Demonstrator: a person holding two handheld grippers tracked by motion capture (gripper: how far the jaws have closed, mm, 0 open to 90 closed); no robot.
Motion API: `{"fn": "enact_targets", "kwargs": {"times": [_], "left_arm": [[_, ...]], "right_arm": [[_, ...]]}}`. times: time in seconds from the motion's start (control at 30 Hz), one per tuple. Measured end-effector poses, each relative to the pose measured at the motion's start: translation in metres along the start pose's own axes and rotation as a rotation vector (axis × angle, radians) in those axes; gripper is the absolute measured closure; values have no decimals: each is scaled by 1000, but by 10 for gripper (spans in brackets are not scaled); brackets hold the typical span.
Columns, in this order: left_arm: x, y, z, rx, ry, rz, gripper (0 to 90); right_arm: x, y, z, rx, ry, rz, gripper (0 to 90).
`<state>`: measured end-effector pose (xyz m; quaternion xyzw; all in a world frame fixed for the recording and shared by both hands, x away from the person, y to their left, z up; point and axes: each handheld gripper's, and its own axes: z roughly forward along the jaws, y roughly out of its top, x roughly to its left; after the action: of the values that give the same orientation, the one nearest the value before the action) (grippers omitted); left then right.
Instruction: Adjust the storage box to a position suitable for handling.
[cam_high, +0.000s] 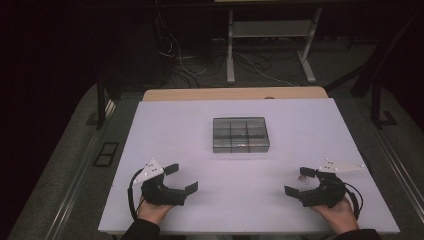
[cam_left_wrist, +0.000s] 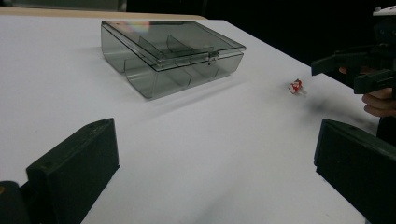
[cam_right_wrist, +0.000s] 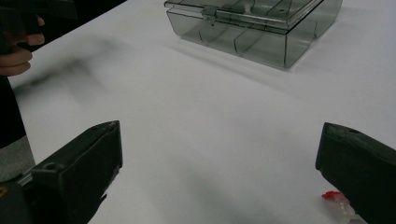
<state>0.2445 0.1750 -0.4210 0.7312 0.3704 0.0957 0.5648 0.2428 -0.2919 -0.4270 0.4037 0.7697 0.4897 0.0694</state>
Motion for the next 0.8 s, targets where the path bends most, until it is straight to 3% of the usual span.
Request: {"fn": "enact_targets", "kwargs": {"times": [0.5, 0.8], "left_arm": [[-1, 1, 2, 7, -32, -5, 0], [-5, 4, 6, 39, -51, 9, 0]], "right_arm": [[1, 0, 0, 21, 10, -18, 5], [0, 0, -1, 13, 5, -21, 5]]}}
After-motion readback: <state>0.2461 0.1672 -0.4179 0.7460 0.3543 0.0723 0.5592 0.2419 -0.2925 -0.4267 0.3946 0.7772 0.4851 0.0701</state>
